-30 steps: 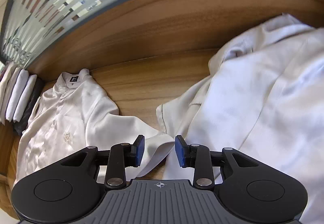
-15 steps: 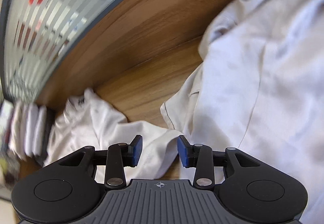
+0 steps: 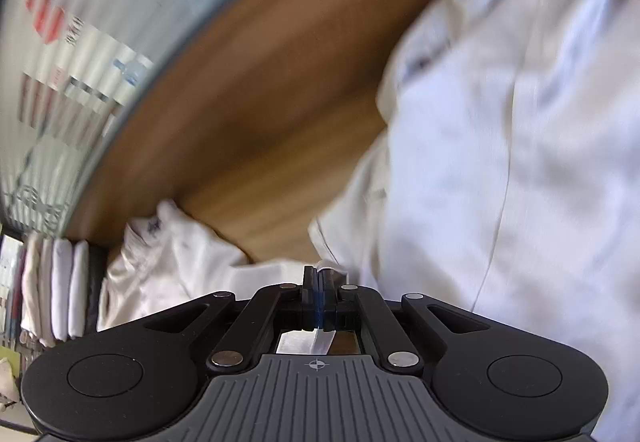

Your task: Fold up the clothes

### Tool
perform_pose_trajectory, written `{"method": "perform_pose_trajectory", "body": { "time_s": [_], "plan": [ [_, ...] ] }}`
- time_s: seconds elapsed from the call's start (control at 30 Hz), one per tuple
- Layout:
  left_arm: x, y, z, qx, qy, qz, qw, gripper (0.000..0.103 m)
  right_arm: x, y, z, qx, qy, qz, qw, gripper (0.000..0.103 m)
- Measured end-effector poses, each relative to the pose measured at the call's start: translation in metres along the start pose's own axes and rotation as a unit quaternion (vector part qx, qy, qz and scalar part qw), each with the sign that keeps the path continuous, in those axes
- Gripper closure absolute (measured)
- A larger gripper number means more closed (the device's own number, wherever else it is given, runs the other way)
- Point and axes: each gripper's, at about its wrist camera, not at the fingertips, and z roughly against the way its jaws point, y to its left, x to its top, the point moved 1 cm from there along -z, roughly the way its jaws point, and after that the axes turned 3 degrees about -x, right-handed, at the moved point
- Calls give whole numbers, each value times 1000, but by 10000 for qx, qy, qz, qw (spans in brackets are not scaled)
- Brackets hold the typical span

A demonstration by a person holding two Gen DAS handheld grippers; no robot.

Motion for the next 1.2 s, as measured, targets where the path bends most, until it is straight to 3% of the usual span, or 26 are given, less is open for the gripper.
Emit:
{"method": "perform_pose_trajectory", "body": {
  "time_s": [0.3, 0.4, 0.47, 0.5, 0.53, 0.63, 0.83, 0.97, 1.2],
  "plan": [
    [24, 3, 29, -912, -90, -183, 9956, 102, 21, 22, 44, -150, -684, 565, 9959, 101],
    [26, -3, 29, -1177, -29, -335, 9925, 100, 25, 25, 43, -406, -708, 850, 9930, 101],
    [26, -1, 28, -1254, -5, -353, 9915, 93, 26, 23, 42, -554, -593, 1021, 9915, 99],
    [27, 4, 30, -1275, -55, -338, 9913, 78, 26, 25, 41, -650, -542, 1136, 9899, 97],
    [28, 8, 32, -1295, -105, -322, 9910, 69, 25, 26, 43, -719, -529, 1244, 9882, 91],
    [33, 24, 39, -1313, -214, -259, 9908, 67, 17, 28, 52, -859, -586, 1548, 9825, 77],
    [51, 69, 44, -1023, -425, -205, 9936, 60, -6, 41, 67, -810, -540, 1794, 9790, 75],
    [70, 107, 42, -844, -602, -117, 9945, 55, -30, 55, 76, -724, -510, 1980, 9762, 68],
    [106, 181, 23, -968, -855, -554, 9901, 53, -79, 81, 91, -717, -486, 2008, 9758, 68]
  ]
}}
